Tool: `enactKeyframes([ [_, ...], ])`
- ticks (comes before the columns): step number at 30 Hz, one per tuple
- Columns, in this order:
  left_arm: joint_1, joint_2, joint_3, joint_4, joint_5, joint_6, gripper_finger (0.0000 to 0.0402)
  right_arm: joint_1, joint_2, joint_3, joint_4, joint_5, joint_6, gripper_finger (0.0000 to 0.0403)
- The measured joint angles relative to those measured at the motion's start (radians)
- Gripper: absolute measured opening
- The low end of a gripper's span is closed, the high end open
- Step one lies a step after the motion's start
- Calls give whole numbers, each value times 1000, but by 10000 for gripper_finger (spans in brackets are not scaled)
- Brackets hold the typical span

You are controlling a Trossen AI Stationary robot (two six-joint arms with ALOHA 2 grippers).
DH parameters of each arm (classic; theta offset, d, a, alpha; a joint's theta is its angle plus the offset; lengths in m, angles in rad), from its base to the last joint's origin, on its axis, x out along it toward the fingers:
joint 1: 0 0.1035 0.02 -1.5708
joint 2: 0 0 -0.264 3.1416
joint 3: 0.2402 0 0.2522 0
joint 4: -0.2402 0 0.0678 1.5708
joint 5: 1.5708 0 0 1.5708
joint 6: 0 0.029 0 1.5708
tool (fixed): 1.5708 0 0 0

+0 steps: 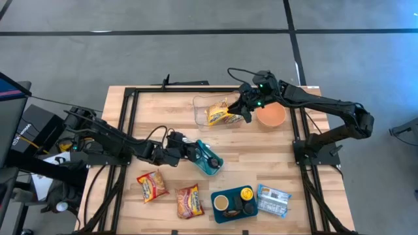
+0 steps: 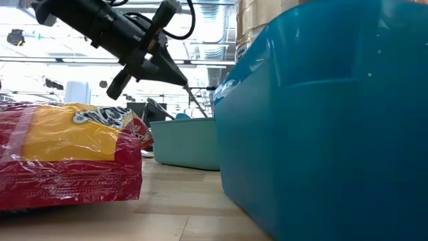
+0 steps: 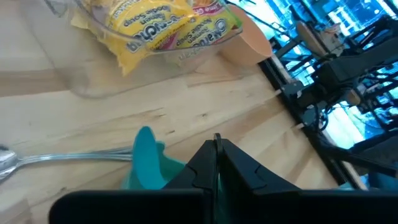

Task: Pick & Place Food Item
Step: Put the black spoon into the green bin

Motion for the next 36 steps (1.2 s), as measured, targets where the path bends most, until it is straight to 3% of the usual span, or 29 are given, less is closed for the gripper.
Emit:
enactKeyframes([
  [36,-5,0,0,-52,59,13,19,1,0,0,-5,0,0,111],
])
